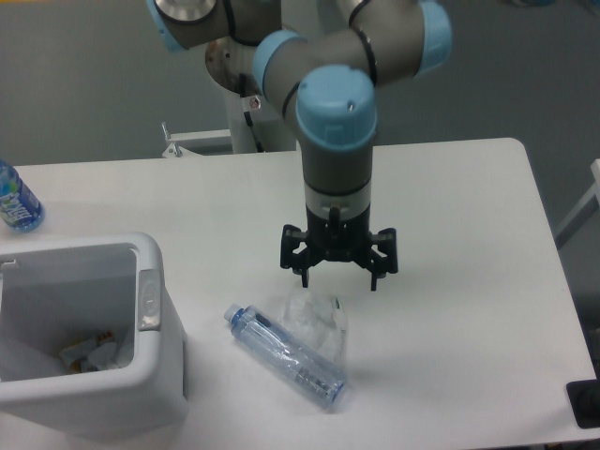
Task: Place the trash in the trash can
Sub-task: 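Lower the gripper onto the crumpled clear plastic bag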
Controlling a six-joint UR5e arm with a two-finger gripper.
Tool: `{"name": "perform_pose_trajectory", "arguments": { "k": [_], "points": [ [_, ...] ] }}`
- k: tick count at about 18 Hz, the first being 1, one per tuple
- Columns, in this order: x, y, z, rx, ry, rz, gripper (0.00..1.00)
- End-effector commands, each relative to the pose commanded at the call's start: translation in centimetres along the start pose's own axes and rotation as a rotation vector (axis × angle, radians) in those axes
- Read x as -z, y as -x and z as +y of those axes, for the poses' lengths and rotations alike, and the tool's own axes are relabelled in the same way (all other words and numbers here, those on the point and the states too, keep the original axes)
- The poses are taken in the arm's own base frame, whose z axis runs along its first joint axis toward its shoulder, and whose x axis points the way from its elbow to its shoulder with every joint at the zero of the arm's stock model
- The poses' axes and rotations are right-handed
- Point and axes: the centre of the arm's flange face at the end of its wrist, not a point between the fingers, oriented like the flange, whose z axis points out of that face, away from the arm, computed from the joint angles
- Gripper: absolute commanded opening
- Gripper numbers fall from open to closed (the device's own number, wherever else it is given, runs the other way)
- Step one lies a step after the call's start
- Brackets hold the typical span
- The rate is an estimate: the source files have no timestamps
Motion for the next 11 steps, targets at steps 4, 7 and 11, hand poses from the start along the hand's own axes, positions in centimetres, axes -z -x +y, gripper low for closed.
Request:
{"name": "perform_pose_trajectory", "arguments": {
  "k": [4, 7, 11],
  "points": [
    [-5.1, -1.4, -0.1, -0.011, 0.083, 0.042, 1.0],
    [-6.8, -1.6, 0.0, -0.004, 0.108, 0.051, 1.0],
    [-8.8, -1.4, 1.1, -0.011, 0.168, 0.021, 0.95]
  ]
}}
